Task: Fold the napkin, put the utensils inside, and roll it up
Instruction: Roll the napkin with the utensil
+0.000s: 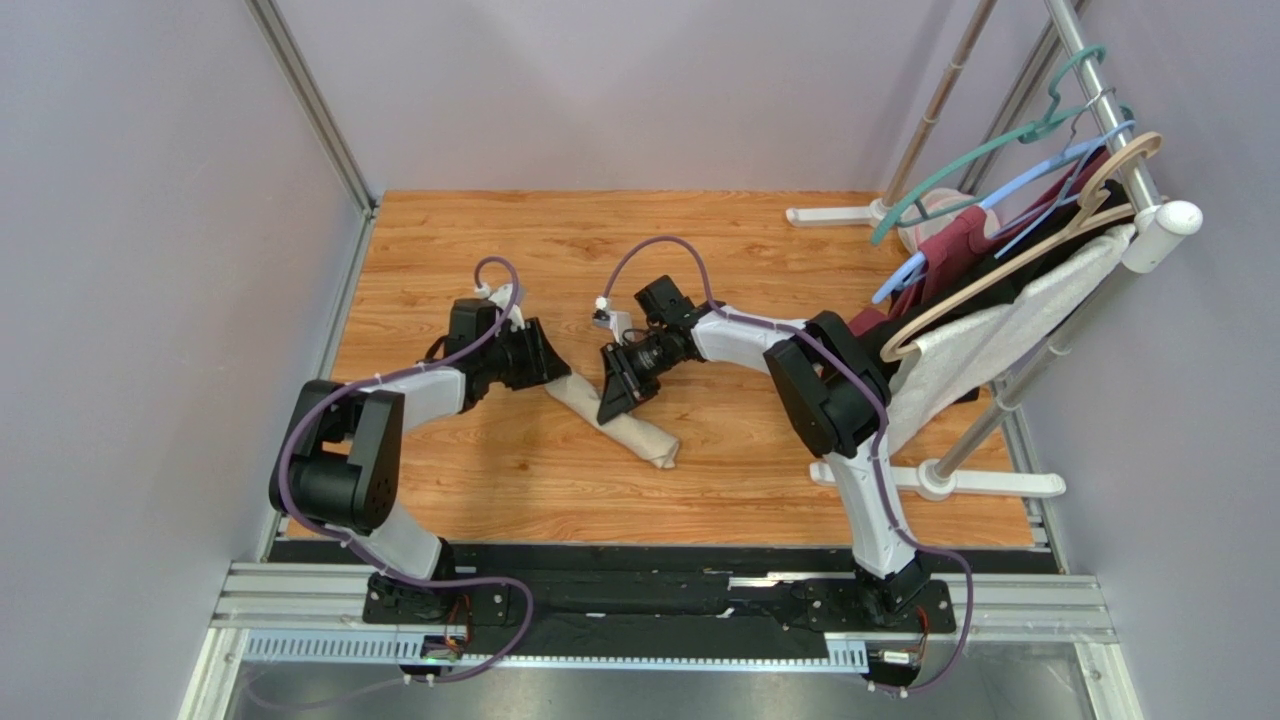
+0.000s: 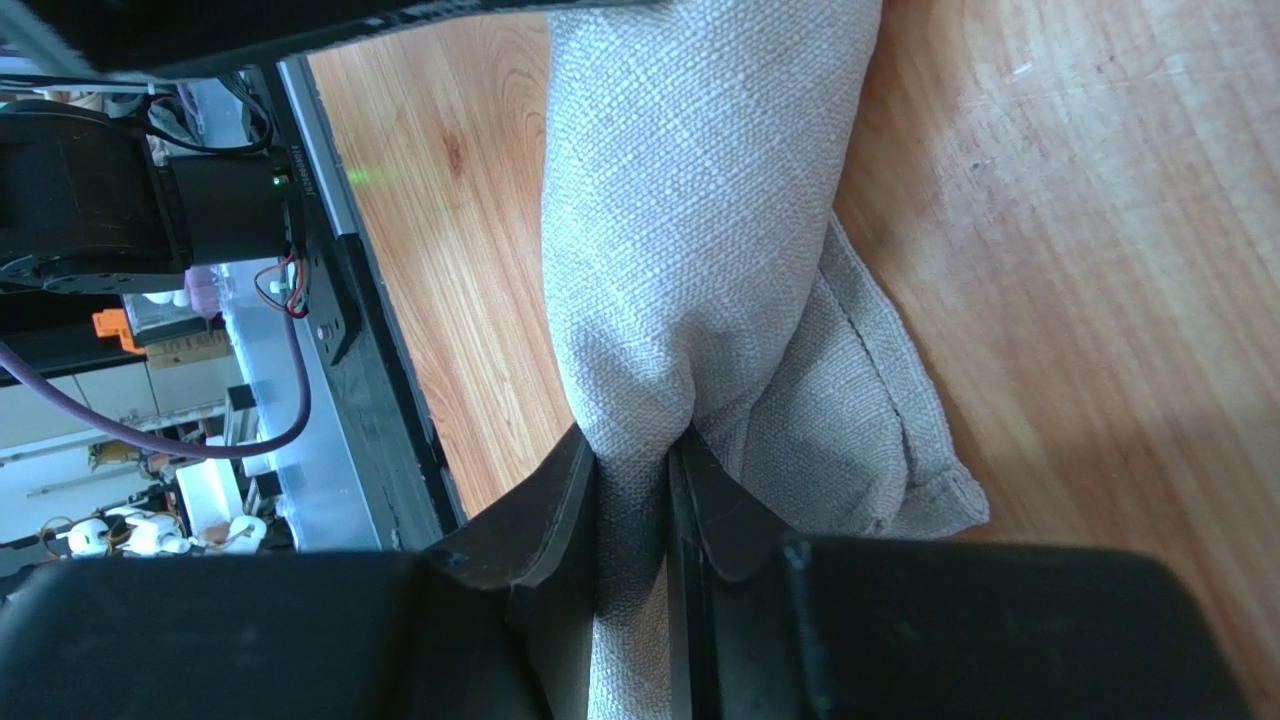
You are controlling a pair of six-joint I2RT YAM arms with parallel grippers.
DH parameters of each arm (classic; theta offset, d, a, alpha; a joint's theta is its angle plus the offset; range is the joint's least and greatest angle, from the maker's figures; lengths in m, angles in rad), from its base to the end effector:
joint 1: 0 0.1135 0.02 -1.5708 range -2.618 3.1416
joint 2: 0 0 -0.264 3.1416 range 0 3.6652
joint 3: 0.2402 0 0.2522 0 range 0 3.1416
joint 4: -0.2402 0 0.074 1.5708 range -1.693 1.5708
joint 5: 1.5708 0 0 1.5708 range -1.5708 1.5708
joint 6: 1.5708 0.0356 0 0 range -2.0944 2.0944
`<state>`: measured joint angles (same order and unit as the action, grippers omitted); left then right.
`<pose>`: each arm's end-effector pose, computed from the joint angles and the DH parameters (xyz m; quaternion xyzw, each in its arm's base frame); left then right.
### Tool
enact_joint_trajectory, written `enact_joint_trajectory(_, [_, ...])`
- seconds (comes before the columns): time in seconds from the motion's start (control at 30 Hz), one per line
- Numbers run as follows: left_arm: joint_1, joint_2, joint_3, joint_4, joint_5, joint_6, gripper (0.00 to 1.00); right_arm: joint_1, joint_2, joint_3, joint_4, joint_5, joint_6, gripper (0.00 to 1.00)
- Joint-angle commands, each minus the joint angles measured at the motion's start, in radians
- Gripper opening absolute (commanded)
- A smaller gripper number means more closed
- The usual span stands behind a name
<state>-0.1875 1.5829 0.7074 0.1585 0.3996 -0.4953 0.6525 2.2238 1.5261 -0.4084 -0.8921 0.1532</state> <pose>0.2987 -0.0708 0.1576 -0.0555 0.8942 -0.3061 0.3219 0.3406 0.2951 0.1257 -0.3132 0.8262 0.4676 0.0265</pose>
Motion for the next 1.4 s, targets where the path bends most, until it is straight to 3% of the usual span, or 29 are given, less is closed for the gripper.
enact_joint_trajectory(0.0, [-0.001,0.029,0.026,0.022,0.054,0.001,0.35,0.007,0.039,0.014,-0.029,0.028,0.002,0.18])
enact_joint_trajectory(0.03, [-0.001,0.034,0.026,0.024,0.062,0.003,0.29,0.007,0.027,0.016,-0.030,0.042,0.003,0.20])
enact_joint_trajectory(0.1, [-0.001,0.038,0.032,0.012,0.061,0.003,0.12,0.007,0.010,0.020,-0.040,0.061,0.003,0.34])
enact_joint_trajectory(0.17, [-0.001,0.045,0.040,-0.008,0.045,0.003,0.02,0.007,-0.027,0.025,-0.064,0.100,0.002,0.50])
enact_joint_trajectory(0.37, [-0.001,0.058,0.079,-0.056,0.039,0.004,0.00,0.009,-0.186,0.028,-0.136,0.320,-0.015,0.68])
enact_joint_trajectory(0.6, [0.000,0.098,0.161,-0.145,0.019,0.012,0.00,0.145,-0.374,-0.079,-0.072,0.776,-0.104,0.69])
enact_joint_trajectory(0.8, [0.000,0.121,0.204,-0.203,0.016,0.018,0.00,0.340,-0.385,-0.144,0.014,1.070,-0.242,0.69])
enact_joint_trajectory(0.97, [-0.001,0.126,0.213,-0.217,0.018,0.018,0.00,0.398,-0.322,-0.124,0.030,1.119,-0.279,0.69])
enact_joint_trajectory(1.37, [0.000,0.127,0.221,-0.221,0.018,0.023,0.00,0.406,-0.240,-0.116,0.045,1.134,-0.314,0.65])
